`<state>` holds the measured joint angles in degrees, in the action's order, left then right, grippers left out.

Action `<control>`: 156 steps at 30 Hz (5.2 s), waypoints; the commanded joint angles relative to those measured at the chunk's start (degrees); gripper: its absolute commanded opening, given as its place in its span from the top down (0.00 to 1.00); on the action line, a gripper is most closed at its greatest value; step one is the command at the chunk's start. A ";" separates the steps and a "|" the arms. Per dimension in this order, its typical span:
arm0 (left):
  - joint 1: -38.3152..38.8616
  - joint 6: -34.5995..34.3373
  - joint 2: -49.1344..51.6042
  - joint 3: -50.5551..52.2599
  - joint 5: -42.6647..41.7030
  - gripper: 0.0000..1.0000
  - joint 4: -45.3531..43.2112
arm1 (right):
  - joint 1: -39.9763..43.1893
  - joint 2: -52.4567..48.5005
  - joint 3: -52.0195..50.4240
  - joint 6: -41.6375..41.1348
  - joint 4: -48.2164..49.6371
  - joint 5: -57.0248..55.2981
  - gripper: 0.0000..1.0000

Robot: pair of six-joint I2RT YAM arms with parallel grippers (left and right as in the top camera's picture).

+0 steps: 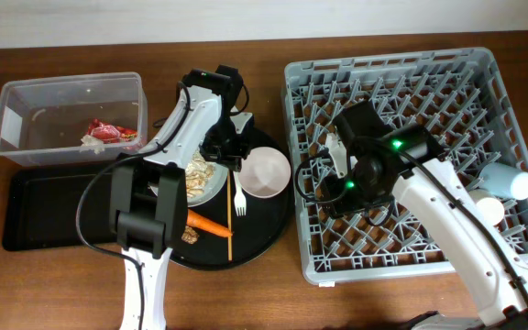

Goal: Sort waste into correct bins and load items into the dishwasher rack

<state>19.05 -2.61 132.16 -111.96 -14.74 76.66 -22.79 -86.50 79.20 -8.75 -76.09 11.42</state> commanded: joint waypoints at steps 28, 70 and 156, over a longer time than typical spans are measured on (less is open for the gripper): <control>7.96 -3.21 -16.04 -9.81 3.58 1.00 12.41 | 0.31 1.01 5.62 -4.24 15.34 3.10 0.44; -6.88 -2.32 -26.23 -9.86 4.96 0.85 13.92 | 18.64 -27.41 18.10 -21.42 5.11 -77.35 0.96; -6.84 -2.32 -26.23 -9.86 5.16 0.84 14.97 | 55.43 -30.05 26.36 -11.30 20.28 -6.93 0.56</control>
<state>12.14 -5.63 107.02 -121.62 -10.00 91.39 32.29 -115.00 105.06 -20.73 -56.86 4.62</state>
